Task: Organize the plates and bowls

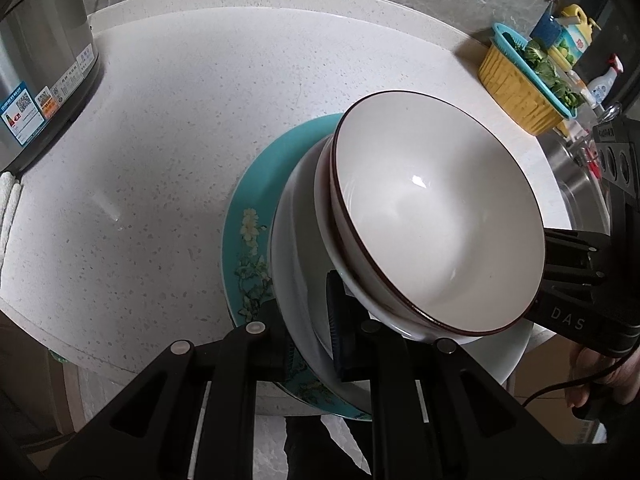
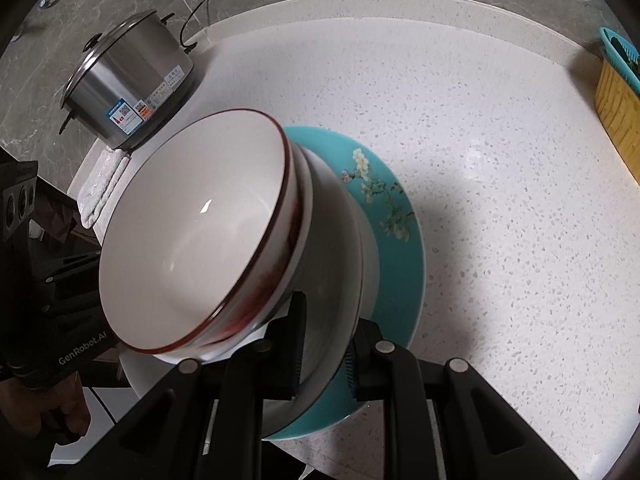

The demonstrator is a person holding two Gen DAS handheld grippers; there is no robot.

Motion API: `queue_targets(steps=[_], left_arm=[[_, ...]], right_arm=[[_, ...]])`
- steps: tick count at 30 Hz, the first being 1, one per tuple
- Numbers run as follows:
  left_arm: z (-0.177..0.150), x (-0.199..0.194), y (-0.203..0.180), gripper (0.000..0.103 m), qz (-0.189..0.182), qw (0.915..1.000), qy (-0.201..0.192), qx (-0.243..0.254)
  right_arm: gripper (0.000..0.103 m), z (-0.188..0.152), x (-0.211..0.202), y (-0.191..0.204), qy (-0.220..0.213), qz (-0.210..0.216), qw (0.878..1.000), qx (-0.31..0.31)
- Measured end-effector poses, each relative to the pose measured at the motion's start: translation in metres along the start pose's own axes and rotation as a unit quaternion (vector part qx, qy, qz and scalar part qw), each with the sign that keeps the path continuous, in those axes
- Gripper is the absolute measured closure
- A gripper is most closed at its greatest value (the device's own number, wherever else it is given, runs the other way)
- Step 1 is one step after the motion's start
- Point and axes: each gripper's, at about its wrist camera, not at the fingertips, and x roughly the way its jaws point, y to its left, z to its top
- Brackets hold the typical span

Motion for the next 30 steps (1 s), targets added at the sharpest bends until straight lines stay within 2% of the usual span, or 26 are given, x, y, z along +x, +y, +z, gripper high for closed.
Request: queue_targets(steps=[12,15,18,21,25,27,30], left_arm=[[-0.007,-0.006,0.001,0.09,0.0,0.9995,-0.029,-0.011],[-0.007,-0.013,0.005,0.088,0.0,0.999,-0.044,-0.013],[-0.007,-0.023,0.008,0.083,0.0,0.9984,-0.055,-0.014],[-0.01,-0.036,0.012,0.072,0.003,0.9976,-0.068,-0.016],[-0.017,-0.072,0.019,0.046,0.019,0.9935,-0.111,-0.02],[-0.017,-0.097,0.018,0.037,0.049,0.9882,-0.144,-0.015],[-0.019,-0.135,0.011,0.028,0.081,0.9754,-0.205,-0.004]], right_arm=[[0.081,-0.005,-0.003,0.007,-0.02,-0.021,1.0,-0.008],[0.071,-0.008,-0.005,0.005,-0.025,-0.028,0.999,-0.006],[0.069,-0.01,-0.01,0.004,-0.032,-0.032,0.999,-0.002],[0.067,-0.013,-0.017,0.004,-0.039,-0.037,0.999,0.002],[0.057,-0.019,-0.038,0.001,-0.066,-0.04,0.997,0.014],[0.054,-0.023,-0.058,0.001,-0.09,-0.05,0.995,0.018],[0.036,-0.031,-0.088,0.005,-0.131,-0.059,0.989,0.026]])
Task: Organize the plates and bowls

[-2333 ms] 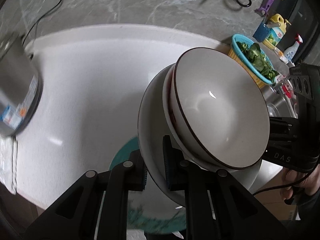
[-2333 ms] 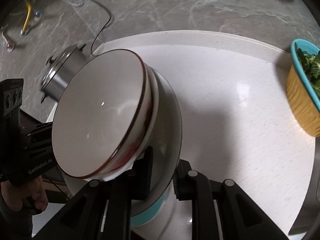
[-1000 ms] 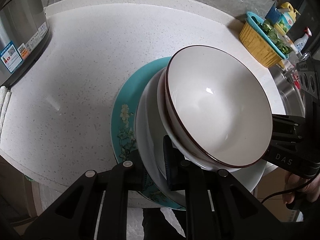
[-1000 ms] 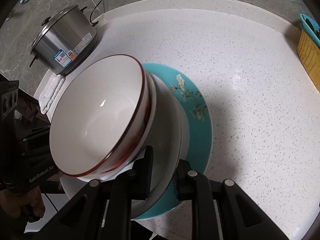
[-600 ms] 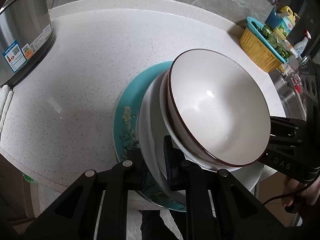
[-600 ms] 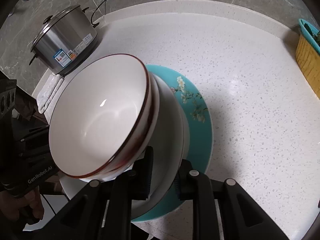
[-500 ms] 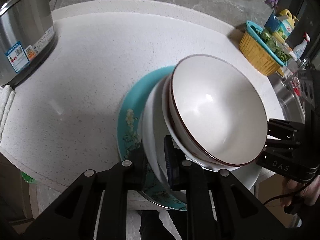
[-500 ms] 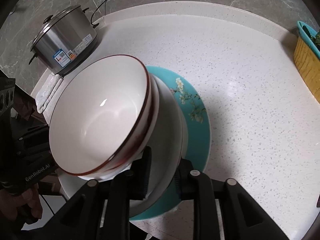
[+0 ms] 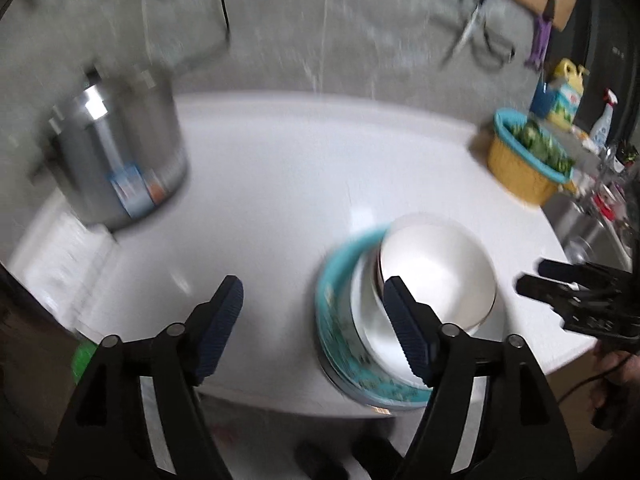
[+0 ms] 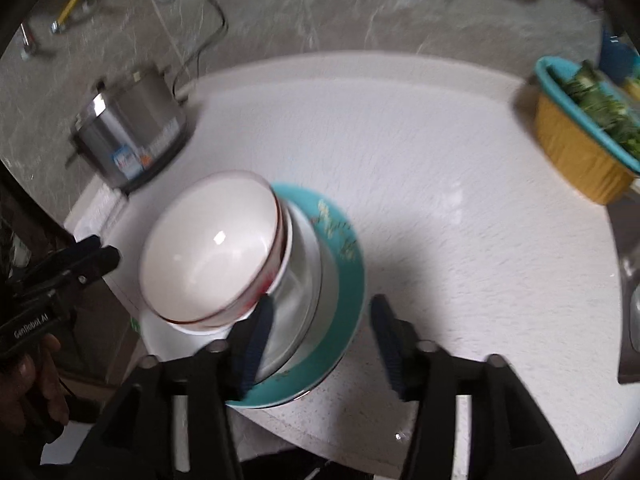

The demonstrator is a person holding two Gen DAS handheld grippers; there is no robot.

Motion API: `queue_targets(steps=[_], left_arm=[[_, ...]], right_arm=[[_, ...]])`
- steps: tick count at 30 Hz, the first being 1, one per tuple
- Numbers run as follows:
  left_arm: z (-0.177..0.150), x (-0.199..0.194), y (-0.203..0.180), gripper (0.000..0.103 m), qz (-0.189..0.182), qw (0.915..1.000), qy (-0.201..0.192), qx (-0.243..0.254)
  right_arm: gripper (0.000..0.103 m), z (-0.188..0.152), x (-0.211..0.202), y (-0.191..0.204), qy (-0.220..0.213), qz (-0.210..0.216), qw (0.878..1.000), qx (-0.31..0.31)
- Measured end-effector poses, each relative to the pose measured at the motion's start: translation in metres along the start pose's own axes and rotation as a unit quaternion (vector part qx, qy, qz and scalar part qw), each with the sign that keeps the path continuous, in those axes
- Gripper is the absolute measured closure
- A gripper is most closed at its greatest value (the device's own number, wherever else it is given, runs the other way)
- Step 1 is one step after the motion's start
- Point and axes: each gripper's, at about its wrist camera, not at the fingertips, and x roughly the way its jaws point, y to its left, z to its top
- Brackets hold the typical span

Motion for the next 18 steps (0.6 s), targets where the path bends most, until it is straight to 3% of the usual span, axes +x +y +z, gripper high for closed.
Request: queue_targets(steps=[2,5,7,9,10,12,14,18], left_arm=[[0.009,-0.024,-0.001,0.008,0.034,0.9985,-0.042,0.002],[0.016,-0.056,-0.009,0.007,0.093,0.9914,-0.091,0.003],[0.015,-0.072,-0.018,0.007,0.141,0.986,-0.089,-0.013],[0.014,-0.082,-0.025,0.007,0.11,0.9908,-0.077,-0.019],[0.013,-0.085,-0.03,0.007,0.066,0.9961,-0.056,-0.019],[0.009,-0.083,-0.044,0.007,0.028,0.9994,0.001,-0.019],[0.002,-0.081,-0.055,0.007,0.024,0.9982,0.048,-0.028],[-0.018,-0.104,-0.085,0.007,0.033,0.9964,0.058,-0.053]], right_arm=[[0.025,0.001,-0.026,0.005,-0.038,-0.004,0.999,-0.001],[0.001,0.001,-0.066,0.015,-0.1,-0.005,0.995,-0.002],[0.0,0.0,-0.092,0.025,-0.134,-0.008,0.991,-0.011],[0.0,0.003,-0.104,0.033,-0.147,-0.027,0.989,-0.022],[0.0,0.003,-0.11,0.036,-0.151,-0.035,0.988,-0.026],[0.0,0.0,-0.123,0.038,-0.163,-0.027,0.986,-0.027],[0.0,0.0,-0.133,0.037,-0.165,-0.007,0.986,-0.017],[0.0,-0.008,-0.155,0.035,-0.171,0.001,0.985,-0.023]])
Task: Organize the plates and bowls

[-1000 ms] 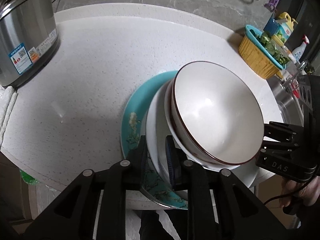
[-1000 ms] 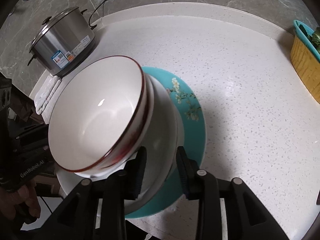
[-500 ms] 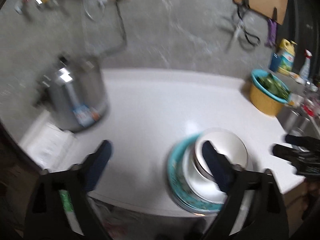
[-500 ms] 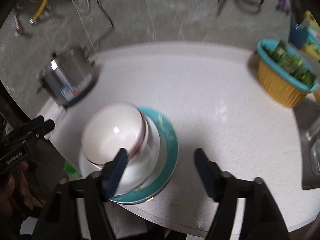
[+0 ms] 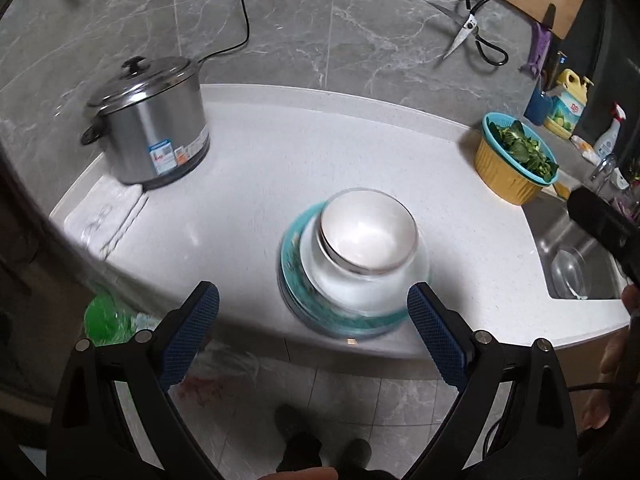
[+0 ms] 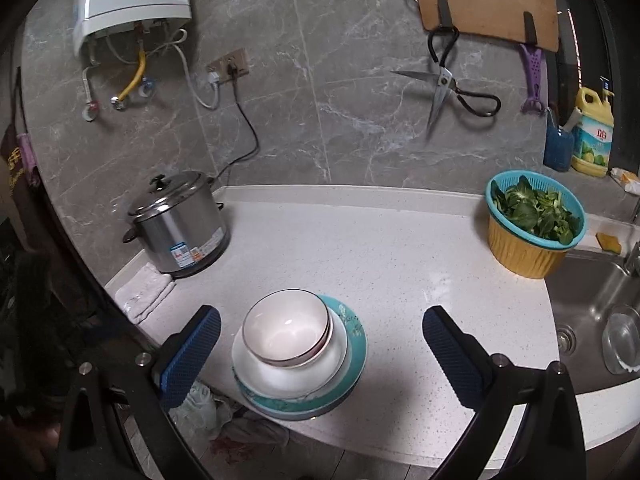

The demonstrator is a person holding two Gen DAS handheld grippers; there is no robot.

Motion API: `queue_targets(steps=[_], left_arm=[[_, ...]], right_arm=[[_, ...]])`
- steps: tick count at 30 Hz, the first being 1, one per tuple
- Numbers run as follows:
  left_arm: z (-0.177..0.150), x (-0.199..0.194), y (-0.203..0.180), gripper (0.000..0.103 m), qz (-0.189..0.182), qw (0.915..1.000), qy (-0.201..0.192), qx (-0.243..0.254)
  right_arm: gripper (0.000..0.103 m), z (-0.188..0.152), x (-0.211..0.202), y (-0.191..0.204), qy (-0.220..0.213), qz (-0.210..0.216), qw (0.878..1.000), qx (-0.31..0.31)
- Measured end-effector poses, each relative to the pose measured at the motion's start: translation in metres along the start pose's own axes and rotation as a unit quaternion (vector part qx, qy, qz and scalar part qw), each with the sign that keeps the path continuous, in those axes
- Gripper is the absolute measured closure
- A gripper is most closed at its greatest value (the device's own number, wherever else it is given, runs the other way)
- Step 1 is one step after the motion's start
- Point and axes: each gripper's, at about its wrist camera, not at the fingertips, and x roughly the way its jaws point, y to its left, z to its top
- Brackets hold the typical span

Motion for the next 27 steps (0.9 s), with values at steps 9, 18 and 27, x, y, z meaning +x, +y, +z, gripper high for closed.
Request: queue_targets(steps=[9,18,27], left_arm=[[-0.042,-0.095,-0.055,0.007,0.053,0.998,-0.026,-0.021],[-0.044,-0.147,-0.057,0.007,0.047,0.9983,-0.029,-0.018],[-0.032,-0.165,-0.027,0.007,0.047,0.9979,-0.033,-0.027]], right_arm=[[0.0,-0.012,-0.051,-0.023,0.023,0.059,0.997,0.05],[0.0,-0.01,-0.101,0.008,-0.04,-0.025,0.999,-0.012],[0.0,-0.009,-0.104,0.041,-0.008,-0.032,0.999,0.027]])
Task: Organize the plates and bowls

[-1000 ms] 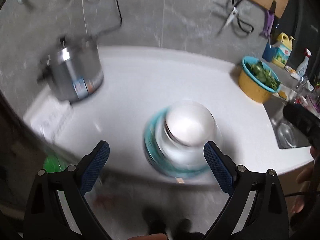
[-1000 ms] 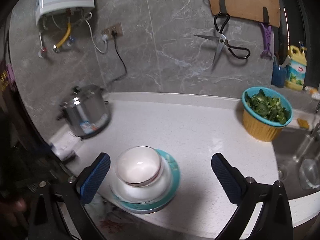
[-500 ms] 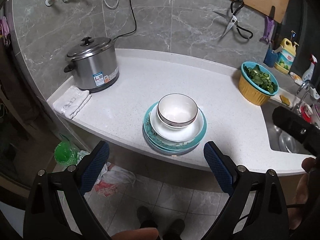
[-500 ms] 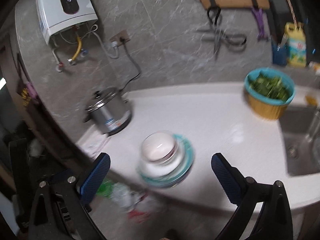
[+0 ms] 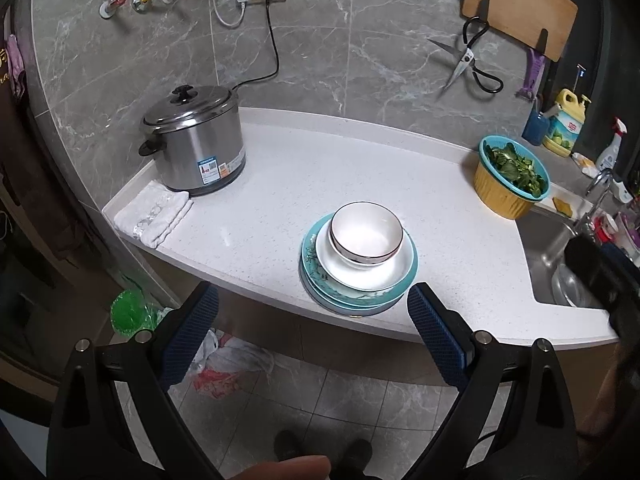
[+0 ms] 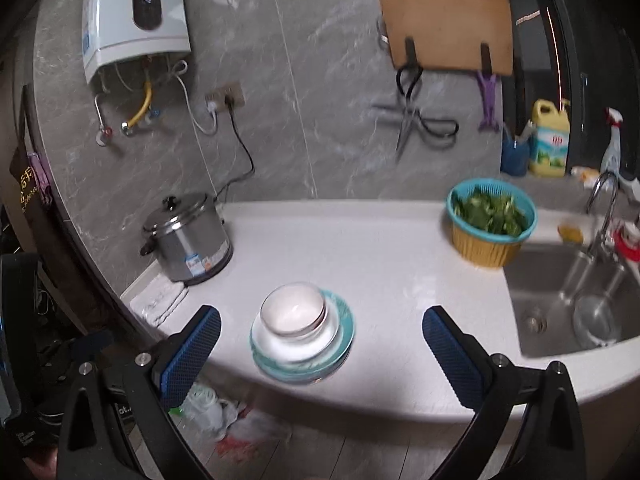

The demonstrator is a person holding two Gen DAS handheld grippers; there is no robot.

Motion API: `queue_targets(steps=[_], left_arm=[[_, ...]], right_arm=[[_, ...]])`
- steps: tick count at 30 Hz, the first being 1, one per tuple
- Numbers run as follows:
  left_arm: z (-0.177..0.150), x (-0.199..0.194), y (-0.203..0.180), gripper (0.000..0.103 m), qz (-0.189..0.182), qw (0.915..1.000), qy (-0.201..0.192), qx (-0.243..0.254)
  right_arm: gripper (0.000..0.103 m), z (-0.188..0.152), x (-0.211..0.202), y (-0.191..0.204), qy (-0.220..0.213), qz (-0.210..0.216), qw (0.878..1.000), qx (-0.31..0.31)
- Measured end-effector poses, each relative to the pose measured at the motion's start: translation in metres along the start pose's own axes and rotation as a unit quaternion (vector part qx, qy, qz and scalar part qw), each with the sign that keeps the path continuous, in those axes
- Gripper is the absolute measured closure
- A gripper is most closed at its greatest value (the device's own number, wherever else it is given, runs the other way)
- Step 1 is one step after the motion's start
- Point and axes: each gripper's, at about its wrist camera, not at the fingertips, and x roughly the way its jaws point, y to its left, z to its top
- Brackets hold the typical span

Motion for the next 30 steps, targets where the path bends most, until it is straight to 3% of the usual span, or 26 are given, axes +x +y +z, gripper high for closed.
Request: queue_targets(steps=[9,30], left_arm=[[0.004,0.011,0.015,0.007,0.011,0.9999,0.004,-0.008],[0.004,0.014,0.006,0.007,0.021,0.9998,-0.001,-0.003]], right_arm=[[0.0,-0.01,-0.001,0.03,0.008,-0.012,1.0,-0.025],[0.0,-0.009,0.013,0.015,0.035,-0.055,0.998,-0.013]])
